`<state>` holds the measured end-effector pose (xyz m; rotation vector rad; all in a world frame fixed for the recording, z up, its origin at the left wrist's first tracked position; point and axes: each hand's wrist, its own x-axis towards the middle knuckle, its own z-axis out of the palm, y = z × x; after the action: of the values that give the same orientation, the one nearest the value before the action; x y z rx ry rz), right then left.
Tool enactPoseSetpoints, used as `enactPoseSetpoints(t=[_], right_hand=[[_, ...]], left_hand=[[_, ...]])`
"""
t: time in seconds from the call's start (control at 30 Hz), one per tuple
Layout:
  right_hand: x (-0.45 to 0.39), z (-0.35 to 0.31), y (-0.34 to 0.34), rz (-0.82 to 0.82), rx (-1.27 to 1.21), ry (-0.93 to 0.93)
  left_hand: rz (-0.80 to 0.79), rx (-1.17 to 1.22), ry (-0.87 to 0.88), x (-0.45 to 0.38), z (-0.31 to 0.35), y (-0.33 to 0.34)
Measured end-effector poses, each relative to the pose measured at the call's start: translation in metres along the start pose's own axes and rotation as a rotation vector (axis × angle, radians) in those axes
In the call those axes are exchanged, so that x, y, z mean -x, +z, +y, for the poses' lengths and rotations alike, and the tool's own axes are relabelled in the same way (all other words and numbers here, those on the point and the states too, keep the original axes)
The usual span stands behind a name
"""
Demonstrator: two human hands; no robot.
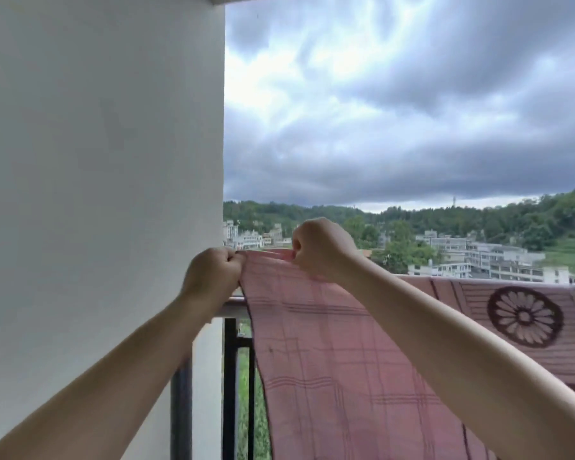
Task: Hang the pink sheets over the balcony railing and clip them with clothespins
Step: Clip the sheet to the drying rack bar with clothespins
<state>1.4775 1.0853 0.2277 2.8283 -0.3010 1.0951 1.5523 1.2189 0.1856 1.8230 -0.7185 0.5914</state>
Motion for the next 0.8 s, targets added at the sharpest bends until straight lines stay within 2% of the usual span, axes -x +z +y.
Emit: enactPoseSetpoints(t=[0.07,0.17,0.33,0.43,0.5,0.57,0.67,0.73,0.8], right_hand=[[-0.024,-0.025,0.005,0.028,-0.089,-0.022],[-0.048,-0.063,0.016,0.046,-0.14,-0.059],[-0.051,-0.083,0.046,-0.115,-0.033,-0.102],[-0.041,-0.073,0.052,-0.164,-0.07,-0.22],[-0.028,-0.064,0.046,-0.235,-0.089,-0.318],[-0.014,-0.058,0.037,-0.327,0.0,-0.383],[-0.004,-0.057,0.029,-0.344,0.027,-0.423],[-0.002,-0.062,0.027,-0.328,0.079,-0.464],[0.0,-0.067,0.026,-0.294,0.162,-0.504]], left_hand=[[0.108,-0.092,-0.001,-0.025,-0.013,-0.024],[0.116,-0.136,-0.123,-0.046,-0.038,-0.058],[-0.06,0.018,-0.397,-0.036,-0.065,-0.057],[-0.166,0.129,-0.508,-0.017,-0.081,-0.049],[-0.19,0.159,-0.49,-0.006,-0.092,-0.052],[-0.191,0.302,-0.466,0.009,-0.095,-0.062],[-0.231,0.471,-0.392,0.041,-0.1,-0.068],[-0.251,0.412,-0.31,0.059,-0.1,-0.061],[-0.139,0.303,-0.239,0.066,-0.098,-0.051]])
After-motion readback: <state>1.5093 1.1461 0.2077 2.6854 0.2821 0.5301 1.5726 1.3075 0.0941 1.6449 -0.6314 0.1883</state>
